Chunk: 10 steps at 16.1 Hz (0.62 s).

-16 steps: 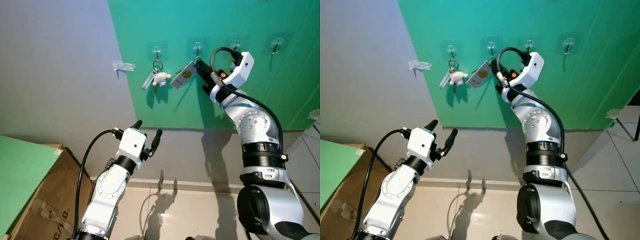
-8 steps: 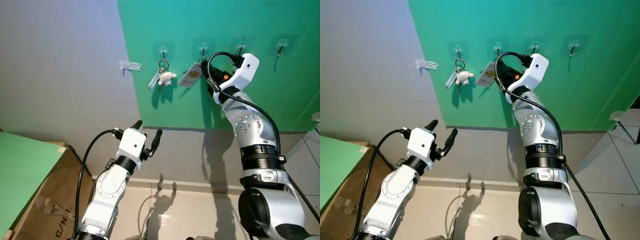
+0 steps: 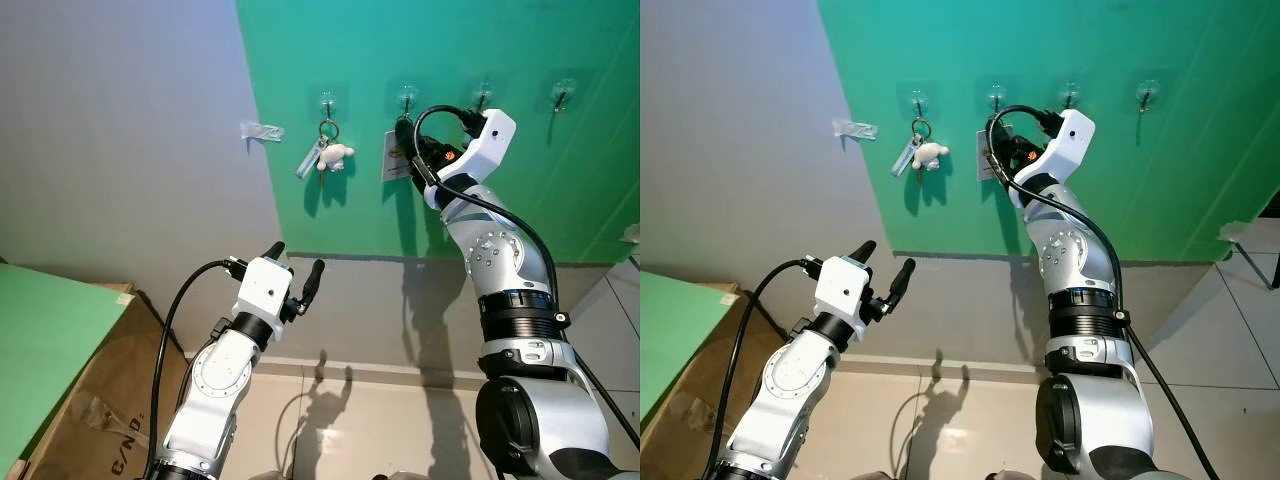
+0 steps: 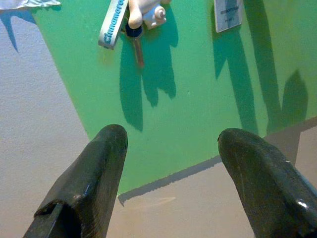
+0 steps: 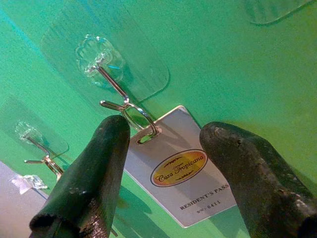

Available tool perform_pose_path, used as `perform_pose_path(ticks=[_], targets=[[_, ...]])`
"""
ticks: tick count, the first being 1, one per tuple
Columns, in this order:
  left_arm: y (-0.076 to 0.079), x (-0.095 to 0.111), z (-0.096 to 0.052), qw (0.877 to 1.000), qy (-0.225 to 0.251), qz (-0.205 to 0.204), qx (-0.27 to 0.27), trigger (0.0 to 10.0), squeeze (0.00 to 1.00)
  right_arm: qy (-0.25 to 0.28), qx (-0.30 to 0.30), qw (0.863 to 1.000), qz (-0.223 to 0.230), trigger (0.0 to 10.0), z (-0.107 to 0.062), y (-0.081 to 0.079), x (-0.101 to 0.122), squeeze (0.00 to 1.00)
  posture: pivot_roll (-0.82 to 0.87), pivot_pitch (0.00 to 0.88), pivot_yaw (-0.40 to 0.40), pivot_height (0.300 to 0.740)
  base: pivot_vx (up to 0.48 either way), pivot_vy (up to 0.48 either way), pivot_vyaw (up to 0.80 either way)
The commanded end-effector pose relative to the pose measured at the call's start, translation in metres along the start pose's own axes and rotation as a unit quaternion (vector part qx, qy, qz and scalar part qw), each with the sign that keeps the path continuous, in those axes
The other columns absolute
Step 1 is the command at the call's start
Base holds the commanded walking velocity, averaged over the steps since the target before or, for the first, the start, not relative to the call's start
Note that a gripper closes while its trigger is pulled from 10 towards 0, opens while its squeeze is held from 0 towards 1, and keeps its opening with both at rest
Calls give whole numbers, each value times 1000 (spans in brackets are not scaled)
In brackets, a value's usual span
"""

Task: Hang keys on a hook

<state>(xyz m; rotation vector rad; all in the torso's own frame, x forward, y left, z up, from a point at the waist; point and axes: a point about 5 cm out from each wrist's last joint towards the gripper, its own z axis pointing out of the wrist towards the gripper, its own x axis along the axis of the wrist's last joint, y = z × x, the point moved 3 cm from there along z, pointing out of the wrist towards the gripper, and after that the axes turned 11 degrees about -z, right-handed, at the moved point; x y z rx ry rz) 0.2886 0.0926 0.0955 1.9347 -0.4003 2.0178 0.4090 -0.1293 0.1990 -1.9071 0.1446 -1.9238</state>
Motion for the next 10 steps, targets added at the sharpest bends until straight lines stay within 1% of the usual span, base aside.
perform_pose_path(ticks=[1, 7, 10], targets=[[1, 1, -1, 1000, 0, 5, -4, 10000, 0, -5, -35, 999, -1, 10000, -4, 16, -4, 1000, -157, 40, 59, 736, 0, 0, 0], [2, 1, -1, 1000, 0, 5, -6, 10000, 0, -2, -40, 999, -11, 10000, -6, 20, -3, 1000, -161, 43, 60, 736, 0, 0, 0], [2, 1, 0, 1000, 0, 6, -7, 10000, 0, -4, -41, 999, -7, 10000, -6, 20, -5, 1000, -161, 44, 62, 736, 0, 0, 0]])
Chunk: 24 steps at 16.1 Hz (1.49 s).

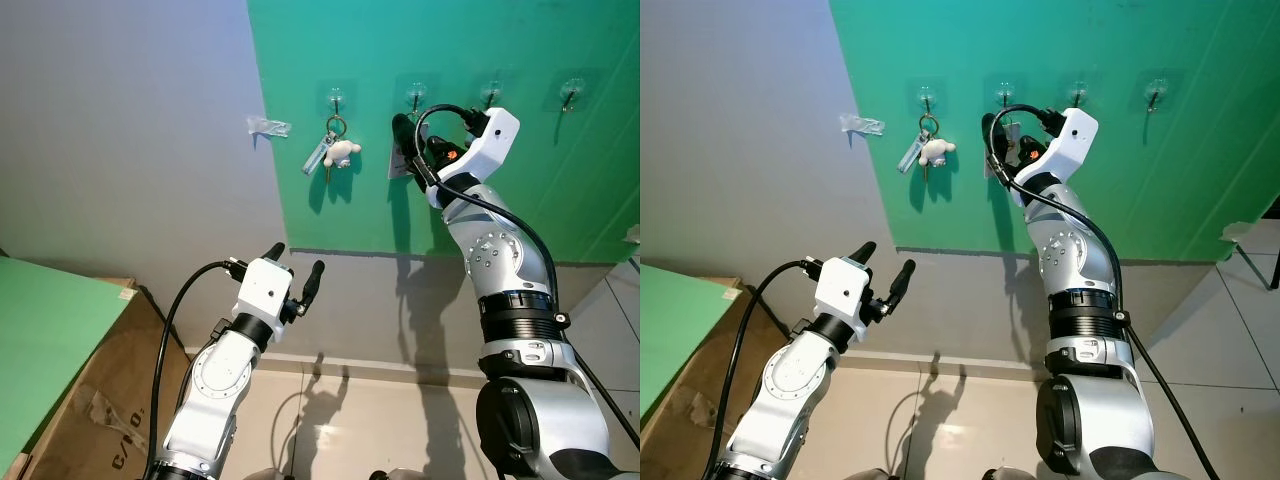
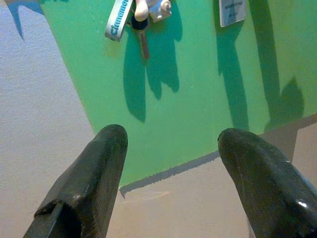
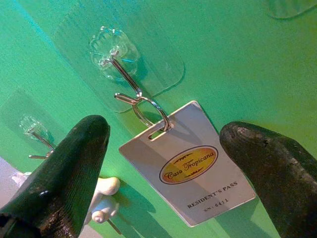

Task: Hang keys on a hook

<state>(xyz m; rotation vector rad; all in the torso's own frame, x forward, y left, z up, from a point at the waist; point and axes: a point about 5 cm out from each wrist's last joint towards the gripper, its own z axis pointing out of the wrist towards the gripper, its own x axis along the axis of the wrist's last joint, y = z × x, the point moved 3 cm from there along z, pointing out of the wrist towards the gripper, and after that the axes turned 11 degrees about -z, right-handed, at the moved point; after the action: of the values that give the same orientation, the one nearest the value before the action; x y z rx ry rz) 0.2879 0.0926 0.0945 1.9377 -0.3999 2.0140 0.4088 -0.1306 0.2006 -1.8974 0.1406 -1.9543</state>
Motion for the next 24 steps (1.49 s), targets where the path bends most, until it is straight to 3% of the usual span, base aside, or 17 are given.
perform_pose_path(ticks=[1, 5, 6, 7, 8, 10, 14, 16, 17, 19, 20, 21, 23, 24], targets=[[2, 2, 0, 1000, 2, 7, -7, 10000, 0, -13, -34, 999, -4, 10000, -5, 18, -7, 1000, -162, 44, 62, 736, 0, 0, 0], [3, 2, 3, 1000, 2, 7, -10, 10000, 0, -11, -30, 999, -23, 10000, -8, 18, -5, 1000, -176, 38, 63, 736, 0, 0, 0], [2, 3, 4, 1000, 4, 10, -9, 10000, 0, -1, -24, 996, -85, 10000, -13, 19, -2, 1000, -178, 34, 63, 736, 0, 0, 0], [-1, 3, 5, 1000, 5, 16, 0, 10000, 0, 19, -12, 983, -182, 10000, -21, 16, 2, 914, -181, 31, 63, 736, 0, 0, 0], [-3, 4, 5, 1000, 7, 15, 4, 10000, 0, 45, 1, 962, -269, 10000, -33, 13, 5, 0, -184, 28, 66, 736, 0, 0, 0], [-4, 5, 6, 1000, 10, 19, 1, 10000, 0, 69, 6, 940, -333, 10000, -59, 10, 4, 0, -196, 20, 73, 736, 0, 0, 0], [-5, 5, 7, 1000, 10, 18, -8, 10000, 0, 43, -32, 941, -333, 10000, -90, 23, -27, 0, -219, 6, 90, 736, 0, 0, 0], [-9, 3, 8, 1000, 3, 5, 0, 10000, 0, 24, 4, 941, -337, 10000, -115, 24, -51, 0, -226, 1, 97, 736, 0, 0, 0], [-14, 2, 5, 1000, 4, -11, 10, 10000, 0, -33, -15, 935, -353, 10000, -142, 51, -82, 0, -223, 1, 98, 736, 0, 0, 0], [-18, 3, 2, 999, 10, -29, 23, 10000, 0, -79, -58, 934, -344, 10000, -164, 78, -102, 0, -224, 0, 101, 736, 0, 0, 0], [-20, 5, 1, 998, 18, -57, 35, 10000, 0, -84, -74, 935, -336, 10000, -168, 83, -104, 0, -223, 0, 101, 736, 0, 0, 0], [-29, 9, -9, 991, 45, -96, 77, 10000, 0, -73, -118, 945, -295, 10000, -169, 91, -101, 0, -232, 0, 107, 736, 0, 0, 0], [-39, -1, -30, 989, 36, -95, 106, 10000, 0, -50, -128, 951, -277, 10000, -172, 93, -98, 0, -227, 0, 108, 736, 0, 0, 0], [-41, -5, -34, 989, 30, -93, 107, 10000, 0, -52, -123, 952, -275, 10000, -173, 92, -100, 0, -226, 2, 109, 736, 0, 0, 0]])
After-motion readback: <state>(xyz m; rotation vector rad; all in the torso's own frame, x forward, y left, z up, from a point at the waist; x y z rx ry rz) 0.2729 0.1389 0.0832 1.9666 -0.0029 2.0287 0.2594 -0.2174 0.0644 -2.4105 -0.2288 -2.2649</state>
